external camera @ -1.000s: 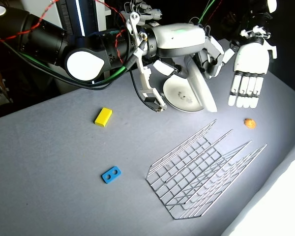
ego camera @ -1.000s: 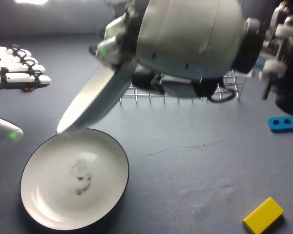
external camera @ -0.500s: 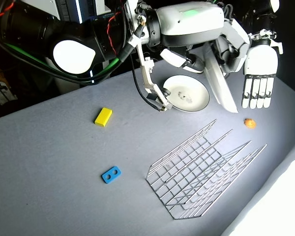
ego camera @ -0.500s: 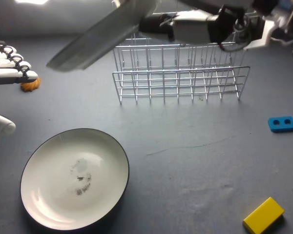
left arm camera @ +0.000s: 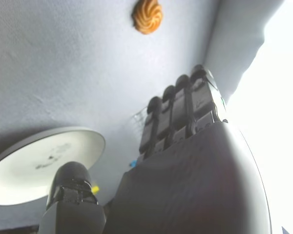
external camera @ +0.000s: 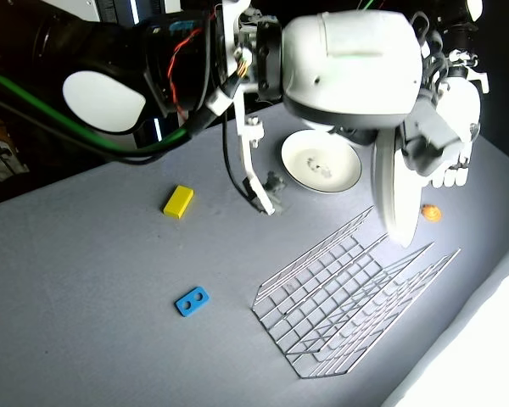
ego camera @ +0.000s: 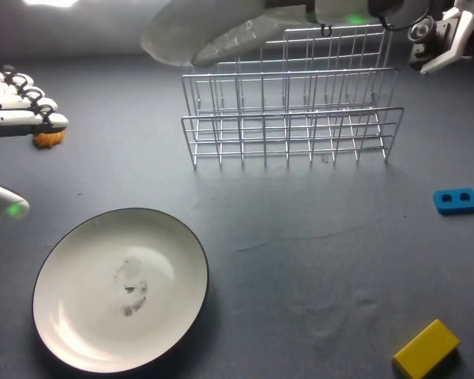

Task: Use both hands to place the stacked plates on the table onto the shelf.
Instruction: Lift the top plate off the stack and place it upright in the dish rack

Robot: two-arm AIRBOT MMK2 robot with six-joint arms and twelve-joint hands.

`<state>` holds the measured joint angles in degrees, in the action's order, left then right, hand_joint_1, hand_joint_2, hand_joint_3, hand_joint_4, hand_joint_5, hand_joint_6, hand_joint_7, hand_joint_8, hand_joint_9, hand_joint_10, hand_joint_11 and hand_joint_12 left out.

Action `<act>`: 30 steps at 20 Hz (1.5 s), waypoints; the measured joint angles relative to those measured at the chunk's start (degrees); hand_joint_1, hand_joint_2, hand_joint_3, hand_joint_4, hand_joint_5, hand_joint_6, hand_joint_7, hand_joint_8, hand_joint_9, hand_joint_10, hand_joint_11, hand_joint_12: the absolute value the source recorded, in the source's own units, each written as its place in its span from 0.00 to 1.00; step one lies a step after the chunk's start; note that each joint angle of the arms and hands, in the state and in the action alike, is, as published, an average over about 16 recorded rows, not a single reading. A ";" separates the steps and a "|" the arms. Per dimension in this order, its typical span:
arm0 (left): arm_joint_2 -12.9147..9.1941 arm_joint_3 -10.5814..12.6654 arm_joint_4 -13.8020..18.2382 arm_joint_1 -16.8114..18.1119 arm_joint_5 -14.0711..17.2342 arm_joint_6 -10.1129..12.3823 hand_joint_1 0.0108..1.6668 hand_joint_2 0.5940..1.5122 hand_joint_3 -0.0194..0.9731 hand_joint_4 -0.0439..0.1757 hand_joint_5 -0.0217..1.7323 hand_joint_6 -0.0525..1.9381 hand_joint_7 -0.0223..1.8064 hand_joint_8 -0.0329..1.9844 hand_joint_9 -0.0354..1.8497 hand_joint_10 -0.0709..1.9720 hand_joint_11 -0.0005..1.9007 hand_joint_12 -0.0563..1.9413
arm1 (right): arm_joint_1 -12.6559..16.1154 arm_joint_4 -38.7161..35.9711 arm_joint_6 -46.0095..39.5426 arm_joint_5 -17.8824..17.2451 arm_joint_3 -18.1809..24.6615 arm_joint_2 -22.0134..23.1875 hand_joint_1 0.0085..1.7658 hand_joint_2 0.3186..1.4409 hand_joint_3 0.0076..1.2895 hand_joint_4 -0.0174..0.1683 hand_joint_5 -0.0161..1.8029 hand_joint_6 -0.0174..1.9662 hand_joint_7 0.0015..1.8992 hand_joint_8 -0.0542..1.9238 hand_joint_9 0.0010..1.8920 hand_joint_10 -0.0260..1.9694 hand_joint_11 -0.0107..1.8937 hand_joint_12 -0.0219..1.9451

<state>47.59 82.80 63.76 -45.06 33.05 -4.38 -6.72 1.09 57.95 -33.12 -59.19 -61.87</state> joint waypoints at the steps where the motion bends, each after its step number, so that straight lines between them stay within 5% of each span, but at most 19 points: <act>1: 0.00 0.03 0.15 -0.01 0.80 0.00 0.01 0.55 0.04 0.23 0.04 0.04 0.02 0.02 0.03 0.04 0.01 0.02 | 0.13 1.06 -0.18 0.64 -0.41 -0.04 0.67 0.61 0.01 0.19 0.49 0.53 0.53 0.52 0.63 0.02 0.37 0.54; 9: 0.00 0.37 3.31 -0.09 11.58 -0.04 0.01 0.55 0.04 0.23 0.05 0.04 0.03 0.02 0.03 0.04 0.01 0.02 | 1.20 10.97 -0.16 6.67 -3.30 -0.93 0.67 0.61 0.01 0.19 0.48 0.53 0.53 0.53 0.63 0.02 0.37 0.57; 19: 0.00 0.59 13.66 -2.09 26.12 -0.19 0.01 0.55 0.04 0.23 0.06 0.04 0.04 0.02 0.03 0.04 0.01 0.02 | 3.81 23.81 -0.38 15.81 -8.11 -3.80 0.67 0.62 0.01 0.15 0.48 0.53 0.52 0.54 0.63 0.02 0.35 0.60; 24: 0.08 0.20 17.12 -4.30 26.95 -0.26 0.01 0.55 0.04 0.23 0.06 0.04 0.04 0.02 0.03 0.04 0.01 0.02 | 4.55 28.44 -0.77 19.22 -10.68 -5.67 0.67 0.63 0.01 0.14 0.48 0.53 0.51 0.56 0.62 0.02 0.34 0.62; 30: 0.42 -0.37 17.37 -6.86 23.72 -0.27 0.01 0.55 0.04 0.22 0.07 0.04 0.04 0.02 0.03 0.04 0.01 0.02 | 4.47 32.31 -1.27 21.42 -13.17 -7.61 0.67 0.65 0.01 0.13 0.47 0.53 0.50 0.57 0.62 0.02 0.33 0.64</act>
<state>48.01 82.43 81.14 -51.92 56.77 -4.66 -2.25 33.40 56.68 -11.70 -72.36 -69.48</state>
